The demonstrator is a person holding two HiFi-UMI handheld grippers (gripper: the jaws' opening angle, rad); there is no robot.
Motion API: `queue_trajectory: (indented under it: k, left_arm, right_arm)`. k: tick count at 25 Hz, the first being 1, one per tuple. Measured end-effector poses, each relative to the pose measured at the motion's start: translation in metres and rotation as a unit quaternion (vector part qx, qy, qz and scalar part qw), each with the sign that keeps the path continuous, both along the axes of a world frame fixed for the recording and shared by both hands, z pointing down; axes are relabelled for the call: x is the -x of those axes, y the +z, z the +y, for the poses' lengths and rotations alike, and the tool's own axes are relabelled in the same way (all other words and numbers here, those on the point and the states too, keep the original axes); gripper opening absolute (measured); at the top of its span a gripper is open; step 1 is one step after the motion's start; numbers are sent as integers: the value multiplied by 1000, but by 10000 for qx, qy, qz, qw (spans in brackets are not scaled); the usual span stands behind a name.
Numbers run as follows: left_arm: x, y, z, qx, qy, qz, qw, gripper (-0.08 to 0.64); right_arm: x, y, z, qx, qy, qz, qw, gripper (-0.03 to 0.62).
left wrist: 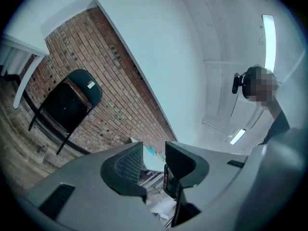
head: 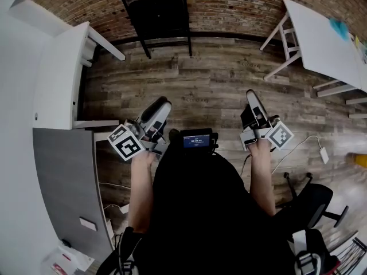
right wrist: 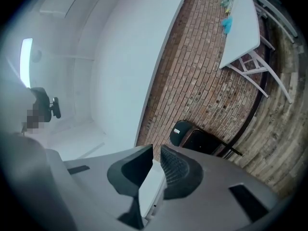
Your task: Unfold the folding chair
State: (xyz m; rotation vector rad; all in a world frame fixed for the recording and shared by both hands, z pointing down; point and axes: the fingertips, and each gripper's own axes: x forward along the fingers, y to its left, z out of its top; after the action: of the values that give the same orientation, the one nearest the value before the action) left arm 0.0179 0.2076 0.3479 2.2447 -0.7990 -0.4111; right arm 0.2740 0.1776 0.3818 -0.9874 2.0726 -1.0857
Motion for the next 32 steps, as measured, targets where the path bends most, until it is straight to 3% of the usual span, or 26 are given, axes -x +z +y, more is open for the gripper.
queue_trajectory:
  k: [13, 19, 32]
  left_arm:
    - [47, 2, -81, -22, 127, 673, 9976, 156]
    - [93, 8, -151, -7, 254, 952, 9951, 156]
    - [148, 21, -207, 153, 301, 1143, 9929, 156]
  right_arm:
    - [73, -24, -59, 26, -178, 527, 9984, 46]
    - [126, -31, -125, 8, -181, 781, 9968, 46]
    - [197, -18, -181, 153, -377, 1042, 9937, 46]
